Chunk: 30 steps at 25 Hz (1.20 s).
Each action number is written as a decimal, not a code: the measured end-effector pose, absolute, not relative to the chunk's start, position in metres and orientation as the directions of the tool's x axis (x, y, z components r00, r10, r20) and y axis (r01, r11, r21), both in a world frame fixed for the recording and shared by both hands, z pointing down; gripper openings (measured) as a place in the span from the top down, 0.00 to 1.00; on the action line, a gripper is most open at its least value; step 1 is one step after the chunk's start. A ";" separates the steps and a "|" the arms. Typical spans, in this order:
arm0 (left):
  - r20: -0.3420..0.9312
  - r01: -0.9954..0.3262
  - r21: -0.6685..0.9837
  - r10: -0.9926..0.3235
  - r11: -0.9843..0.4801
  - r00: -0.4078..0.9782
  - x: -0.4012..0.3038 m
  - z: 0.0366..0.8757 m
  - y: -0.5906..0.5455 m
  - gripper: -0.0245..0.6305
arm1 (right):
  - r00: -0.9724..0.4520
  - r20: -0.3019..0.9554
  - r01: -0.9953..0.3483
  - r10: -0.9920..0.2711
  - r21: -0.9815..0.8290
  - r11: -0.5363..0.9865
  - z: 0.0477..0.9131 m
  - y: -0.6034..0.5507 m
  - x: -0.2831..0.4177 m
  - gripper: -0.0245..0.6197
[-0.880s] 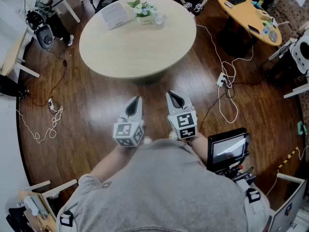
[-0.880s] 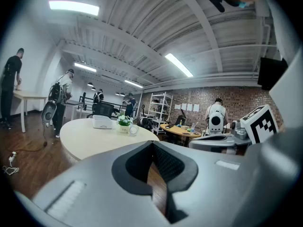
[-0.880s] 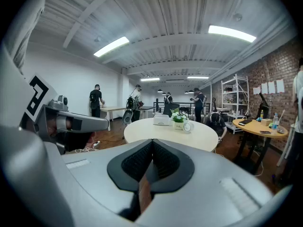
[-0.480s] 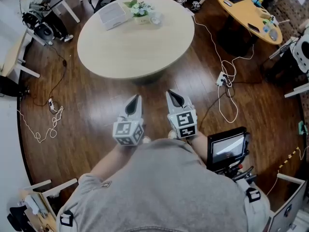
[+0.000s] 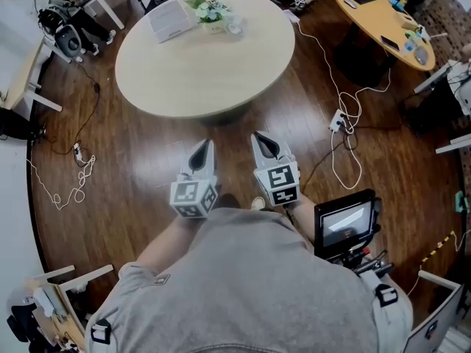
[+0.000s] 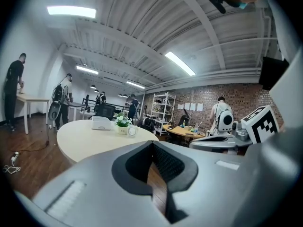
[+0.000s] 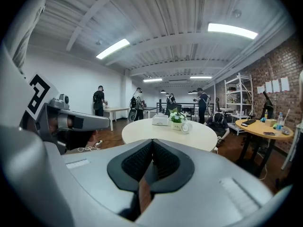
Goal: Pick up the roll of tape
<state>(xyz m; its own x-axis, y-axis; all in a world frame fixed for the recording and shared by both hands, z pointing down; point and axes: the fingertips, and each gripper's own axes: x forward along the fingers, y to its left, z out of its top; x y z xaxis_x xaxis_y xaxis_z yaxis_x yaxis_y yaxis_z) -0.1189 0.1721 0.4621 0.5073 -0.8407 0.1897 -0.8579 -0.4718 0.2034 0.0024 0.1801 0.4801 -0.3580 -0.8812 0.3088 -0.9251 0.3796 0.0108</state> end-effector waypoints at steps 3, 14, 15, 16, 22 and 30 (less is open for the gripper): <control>0.199 -0.861 0.203 -0.841 -0.467 0.503 -0.115 0.462 0.169 0.96 | -0.369 0.309 -0.922 -0.876 -0.006 0.387 0.478 0.176 0.004 0.94; 0.226 -0.850 0.206 -0.821 -0.485 0.524 -0.112 0.474 0.104 0.96 | -0.341 0.335 -0.933 -0.878 -0.004 0.361 0.490 0.108 0.012 0.94; 0.226 -0.847 0.210 -0.819 -0.488 0.528 -0.111 0.475 0.095 0.96 | -0.337 0.340 -0.934 -0.878 -0.002 0.358 0.492 0.100 0.013 0.94; 0.225 -0.844 0.214 -0.817 -0.491 0.532 -0.110 0.475 0.084 0.96 | -0.333 0.347 -0.935 -0.877 0.001 0.355 0.493 0.091 0.014 0.94; 0.213 -0.828 0.239 -0.805 -0.507 0.554 -0.112 0.477 0.013 0.96 | -0.302 0.358 -0.945 -0.884 0.011 0.327 0.494 0.027 0.012 0.94; 0.210 -0.805 0.263 -0.783 -0.532 0.586 -0.123 0.481 -0.055 0.96 | -0.257 0.377 -0.956 -0.890 0.036 0.292 0.498 -0.039 0.003 0.94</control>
<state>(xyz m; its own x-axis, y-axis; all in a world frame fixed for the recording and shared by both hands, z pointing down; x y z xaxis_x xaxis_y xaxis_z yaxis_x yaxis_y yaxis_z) -0.1227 -0.0552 0.4806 0.5861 -0.7825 0.2099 -0.8047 -0.5322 0.2630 0.0031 -0.0395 0.4981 -0.2574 -0.8896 0.3773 -0.9557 0.2920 0.0365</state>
